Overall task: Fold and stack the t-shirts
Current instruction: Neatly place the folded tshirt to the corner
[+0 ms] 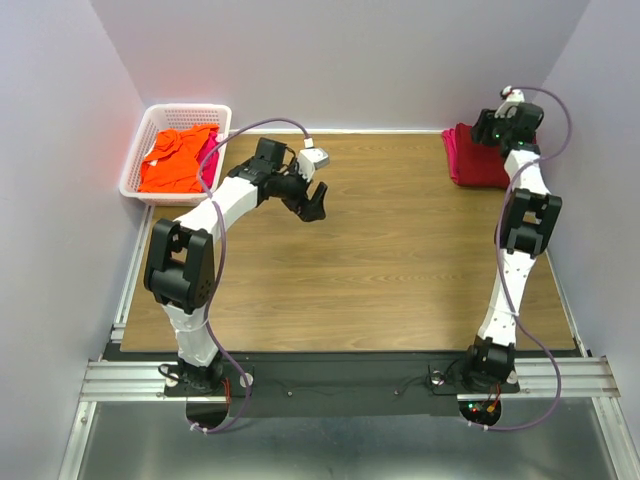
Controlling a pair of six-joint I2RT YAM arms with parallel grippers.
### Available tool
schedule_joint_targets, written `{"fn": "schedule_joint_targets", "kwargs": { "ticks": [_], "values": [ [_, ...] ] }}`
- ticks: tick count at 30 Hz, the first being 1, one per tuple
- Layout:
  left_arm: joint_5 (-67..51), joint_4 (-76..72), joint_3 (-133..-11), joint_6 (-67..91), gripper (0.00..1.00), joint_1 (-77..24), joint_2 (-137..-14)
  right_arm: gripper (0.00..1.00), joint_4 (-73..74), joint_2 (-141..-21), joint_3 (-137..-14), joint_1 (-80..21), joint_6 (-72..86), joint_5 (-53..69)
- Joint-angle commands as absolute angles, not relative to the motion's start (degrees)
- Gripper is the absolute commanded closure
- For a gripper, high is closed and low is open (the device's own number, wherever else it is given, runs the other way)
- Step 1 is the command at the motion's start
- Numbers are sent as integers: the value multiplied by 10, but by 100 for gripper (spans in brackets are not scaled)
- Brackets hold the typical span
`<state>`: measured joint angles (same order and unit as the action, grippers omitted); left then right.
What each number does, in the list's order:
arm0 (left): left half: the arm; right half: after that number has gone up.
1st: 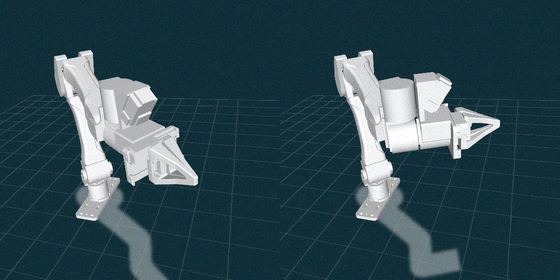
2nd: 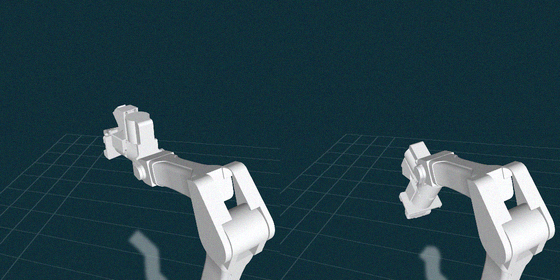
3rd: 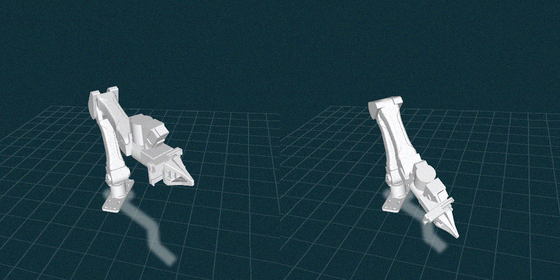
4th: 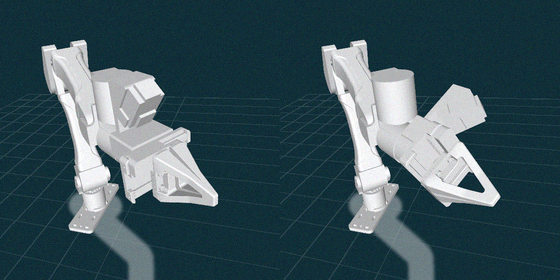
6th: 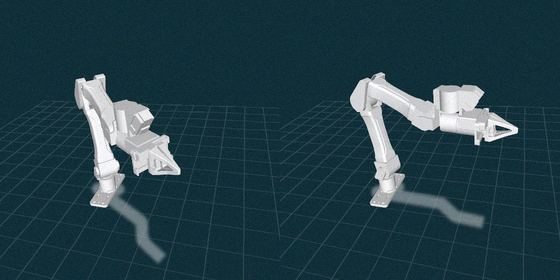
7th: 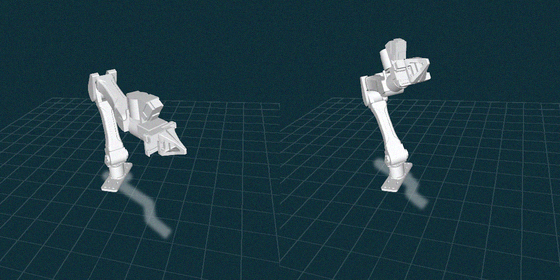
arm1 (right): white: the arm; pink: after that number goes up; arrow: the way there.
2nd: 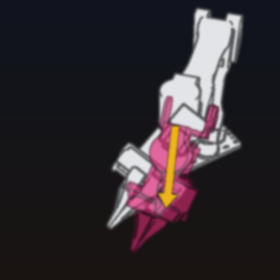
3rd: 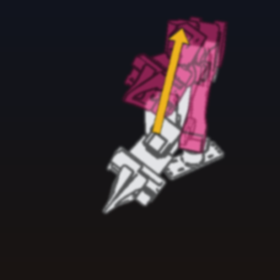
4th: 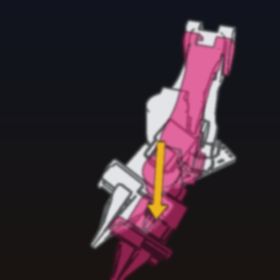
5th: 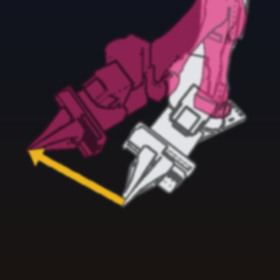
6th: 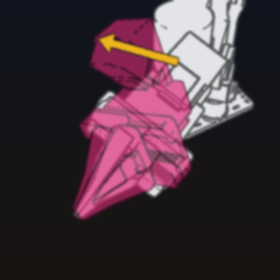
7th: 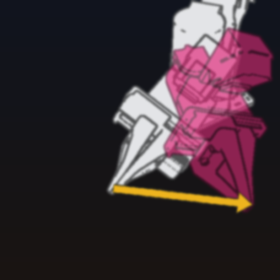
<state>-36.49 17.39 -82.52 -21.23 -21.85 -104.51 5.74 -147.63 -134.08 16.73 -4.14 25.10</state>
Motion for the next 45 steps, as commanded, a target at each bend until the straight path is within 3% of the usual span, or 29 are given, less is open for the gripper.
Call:
{"fn": "schedule_joint_targets", "kwargs": {
  "ticks": [1,13,16,23,29,38,45],
  "values": [
    [-380,168,-814,-206,4,-206,-1020,41,17,-1500,-1336,141,-36,260],
    [-367,165,-827,-190,4,-193,-1010,38,11,-1449,-1307,118,-24,306],
    [-346,161,-849,-178,4,-192,-1004,32,12,-1399,-1295,113,-8,323],
    [-302,143,-908,-136,4,-181,-984,4,33,-1214,-1168,93,-3,324],
    [-291,214,-982,-135,4,-158,-1014,0,97,-1078,-1016,81,-3,327],
    [-246,213,-868,-148,4,-134,-952,0,173,-892,-712,33,-26,347],
    [-233,189,-706,-156,4,-133,-863,0,189,-837,-611,-44,-60,281]
  ]
}}
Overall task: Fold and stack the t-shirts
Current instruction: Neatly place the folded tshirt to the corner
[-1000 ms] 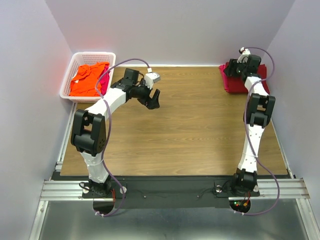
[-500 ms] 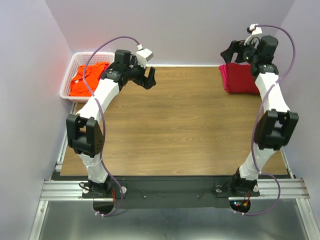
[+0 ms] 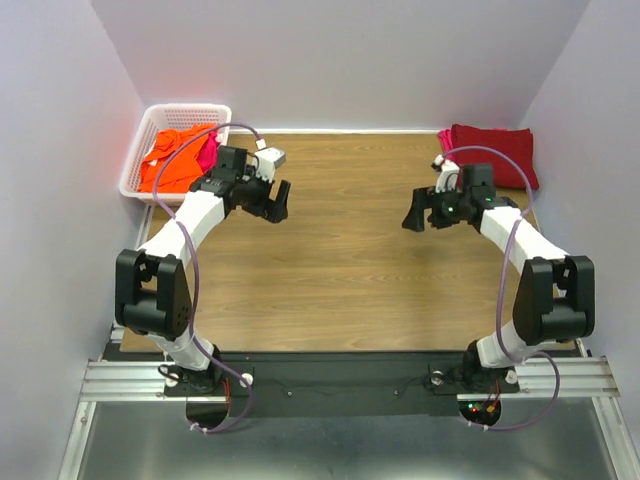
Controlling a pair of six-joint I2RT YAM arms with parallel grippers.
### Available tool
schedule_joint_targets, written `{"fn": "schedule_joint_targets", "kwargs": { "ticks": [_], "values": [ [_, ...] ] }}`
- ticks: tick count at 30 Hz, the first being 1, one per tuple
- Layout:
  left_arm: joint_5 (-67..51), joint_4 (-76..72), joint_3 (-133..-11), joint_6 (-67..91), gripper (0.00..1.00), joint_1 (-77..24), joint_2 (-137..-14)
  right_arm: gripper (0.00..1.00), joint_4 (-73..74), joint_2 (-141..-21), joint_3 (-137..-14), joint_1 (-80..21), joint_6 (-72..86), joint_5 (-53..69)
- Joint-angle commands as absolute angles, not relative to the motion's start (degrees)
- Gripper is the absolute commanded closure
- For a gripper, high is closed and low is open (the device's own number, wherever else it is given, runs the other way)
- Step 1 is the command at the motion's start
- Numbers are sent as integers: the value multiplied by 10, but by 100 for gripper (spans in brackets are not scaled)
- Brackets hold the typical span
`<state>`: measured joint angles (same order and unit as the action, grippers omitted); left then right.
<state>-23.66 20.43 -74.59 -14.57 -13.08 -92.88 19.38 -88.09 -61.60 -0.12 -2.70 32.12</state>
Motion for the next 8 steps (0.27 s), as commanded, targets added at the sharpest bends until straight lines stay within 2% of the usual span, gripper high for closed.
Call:
{"fn": "schedule_joint_targets", "kwargs": {
  "ticks": [1,8],
  "values": [
    [-233,189,-700,-156,4,-133,-854,0,188,-833,-609,-54,-66,273],
    [-197,221,-712,-125,4,-132,-848,0,187,-841,-621,-92,-71,256]
  ]
}}
